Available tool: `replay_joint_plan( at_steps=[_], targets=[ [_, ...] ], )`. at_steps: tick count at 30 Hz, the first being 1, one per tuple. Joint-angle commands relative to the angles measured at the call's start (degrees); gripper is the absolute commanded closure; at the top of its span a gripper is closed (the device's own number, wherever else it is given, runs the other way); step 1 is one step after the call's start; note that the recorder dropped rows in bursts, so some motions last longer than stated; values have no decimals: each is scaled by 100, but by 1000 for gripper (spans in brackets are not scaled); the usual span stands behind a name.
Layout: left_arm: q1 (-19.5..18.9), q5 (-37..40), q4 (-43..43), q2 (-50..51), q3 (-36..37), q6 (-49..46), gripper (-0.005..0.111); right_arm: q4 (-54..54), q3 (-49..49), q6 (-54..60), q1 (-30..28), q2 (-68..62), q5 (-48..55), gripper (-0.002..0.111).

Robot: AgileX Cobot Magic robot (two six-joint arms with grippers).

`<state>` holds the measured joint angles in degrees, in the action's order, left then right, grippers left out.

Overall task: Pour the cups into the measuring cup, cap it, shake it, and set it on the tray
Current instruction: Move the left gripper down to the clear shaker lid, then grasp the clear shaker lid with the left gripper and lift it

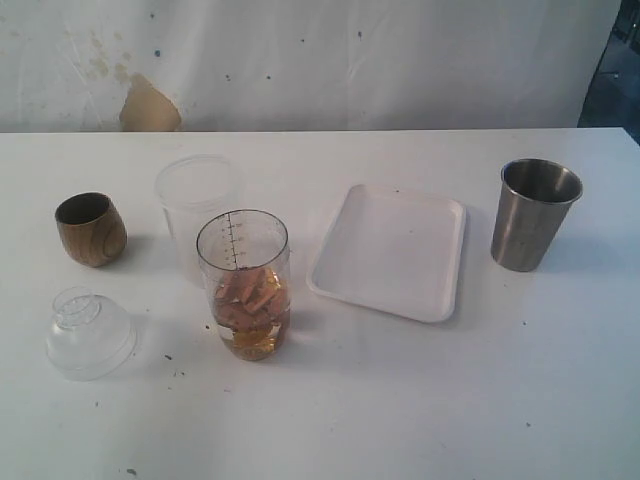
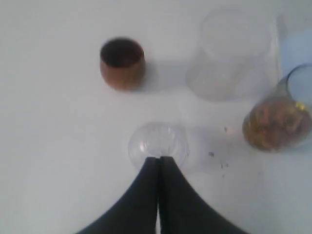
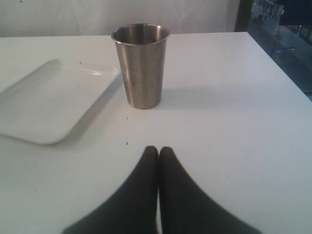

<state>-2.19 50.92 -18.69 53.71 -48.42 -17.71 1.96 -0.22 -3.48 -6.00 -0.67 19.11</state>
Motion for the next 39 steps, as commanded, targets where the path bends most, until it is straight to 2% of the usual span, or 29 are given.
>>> replay_joint_plan(
  at_steps=[1, 4, 7, 9, 11, 14, 16, 28, 31, 36, 37, 39],
  targets=[
    [178, 36, 164, 1483, -31, -53, 107, -5, 22, 46, 22, 11, -13, 108],
    [698, -813, 439, 2355, -90, 81, 107, -5, 22, 109, 22, 11, -26, 108],
    [1144, -914, 603, 2928, -432, 293, 105, -5, 22, 109, 22, 11, -26, 108],
    [1280, -913, 603, 3186, -565, 315, 97, -5, 22, 109, 22, 11, -26, 108],
    [1314, -878, 616, 3385, -688, 315, 80, -5, 22, 109, 22, 11, -26, 108],
    [1314, -765, 726, 3552, -801, 315, 49, -5, 22, 109, 22, 11, -26, 108],
    [1314, -658, 955, 3628, -845, 534, 38, -5, 22, 109, 22, 11, -26, 108],
    [1314, -765, 1067, 4286, -845, 660, 46, 6, 22, 109, 22, 11, -26, 108],
    [1314, -755, 1067, 4299, -944, 725, 62, 6, 22, 109, 22, 11, -26, 108],
    [1314, -592, 1084, 4299, -1033, 504, 102, 6, 22, 109, 22, 11, -26, 108],
    [1314, -501, 1102, 4299, -1033, 463, 106, 6, 22, 109, 22, 11, -26, 108],
    [1314, -274, 1178, 4288, -1087, 463, 107, 6, 22, 109, 22, 11, -26, 108]
  ],
)
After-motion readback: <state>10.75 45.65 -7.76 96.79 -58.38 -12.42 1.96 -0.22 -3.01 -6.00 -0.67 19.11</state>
